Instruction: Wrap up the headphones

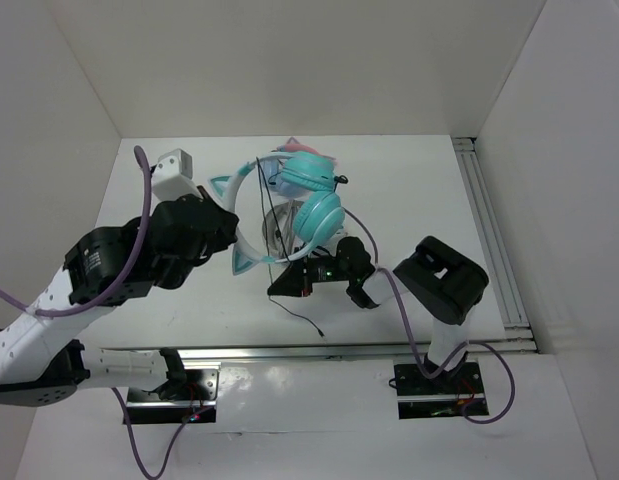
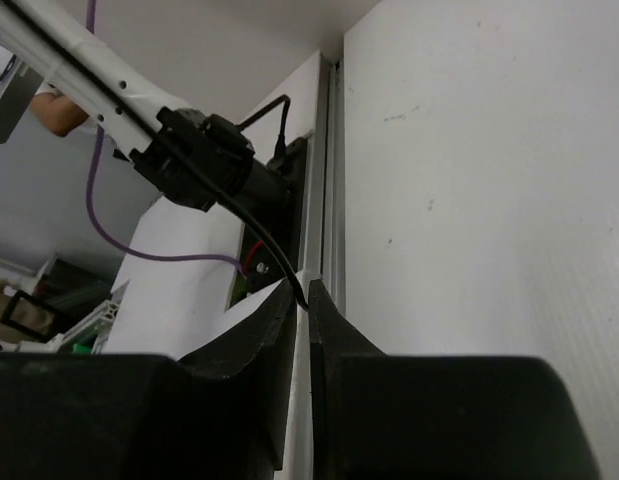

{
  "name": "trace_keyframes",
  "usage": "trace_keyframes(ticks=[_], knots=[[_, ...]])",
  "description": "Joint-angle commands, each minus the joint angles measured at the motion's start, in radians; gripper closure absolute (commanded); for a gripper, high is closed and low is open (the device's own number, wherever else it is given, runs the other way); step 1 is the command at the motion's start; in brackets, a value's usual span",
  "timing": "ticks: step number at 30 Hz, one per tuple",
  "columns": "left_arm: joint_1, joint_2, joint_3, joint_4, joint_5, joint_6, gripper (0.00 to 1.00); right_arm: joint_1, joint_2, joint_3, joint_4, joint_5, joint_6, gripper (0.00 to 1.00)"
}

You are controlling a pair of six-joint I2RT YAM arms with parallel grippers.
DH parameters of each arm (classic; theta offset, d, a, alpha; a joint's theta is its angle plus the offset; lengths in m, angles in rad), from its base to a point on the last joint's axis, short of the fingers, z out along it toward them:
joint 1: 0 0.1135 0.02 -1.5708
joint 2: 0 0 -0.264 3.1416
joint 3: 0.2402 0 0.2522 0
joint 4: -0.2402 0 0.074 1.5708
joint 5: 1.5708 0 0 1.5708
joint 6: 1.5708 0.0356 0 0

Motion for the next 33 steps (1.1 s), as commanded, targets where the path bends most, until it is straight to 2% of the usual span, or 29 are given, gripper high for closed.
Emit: trace_keyframes(ticks=[1,9,13,14,20,24,27,28,33], knots=[[-0.003,0.007,0.065,0.059,-0.061,-0.073,1.00,0.027,0.042,-0.015,0.492,0.003,0.076,0.84],[-0.003,0.007,0.074,0.050,-0.071,-0.073,1.00,0.038,0.132,0.025,0.478,0.031,0.054,0.82],[-0.003,-0.002,0.074,0.027,-0.090,-0.082,1.00,0.047,0.170,0.025,0.523,0.052,0.066,0.91],[-0.003,-0.002,0.074,0.013,-0.090,-0.093,1.00,0.056,0.186,0.025,0.552,0.052,0.077,1.00],[0.006,-0.011,0.034,-0.053,-0.146,-0.179,1.00,0.104,0.165,-0.032,0.601,0.129,0.071,1.00],[0.109,-0.022,-0.021,-0.096,-0.146,-0.188,1.00,0.158,0.017,-0.139,0.470,0.250,-0.038,1.00],[0.201,-0.048,-0.070,-0.096,-0.120,-0.145,1.00,0.217,-0.148,-0.207,0.254,0.383,-0.137,1.00],[0.219,-0.057,-0.087,-0.079,-0.109,-0.125,1.00,0.234,-0.235,-0.216,0.132,0.419,-0.160,1.00],[0.337,-0.079,-0.191,-0.022,-0.057,-0.050,1.00,0.358,-0.483,-0.184,-0.308,0.681,-0.283,1.00]])
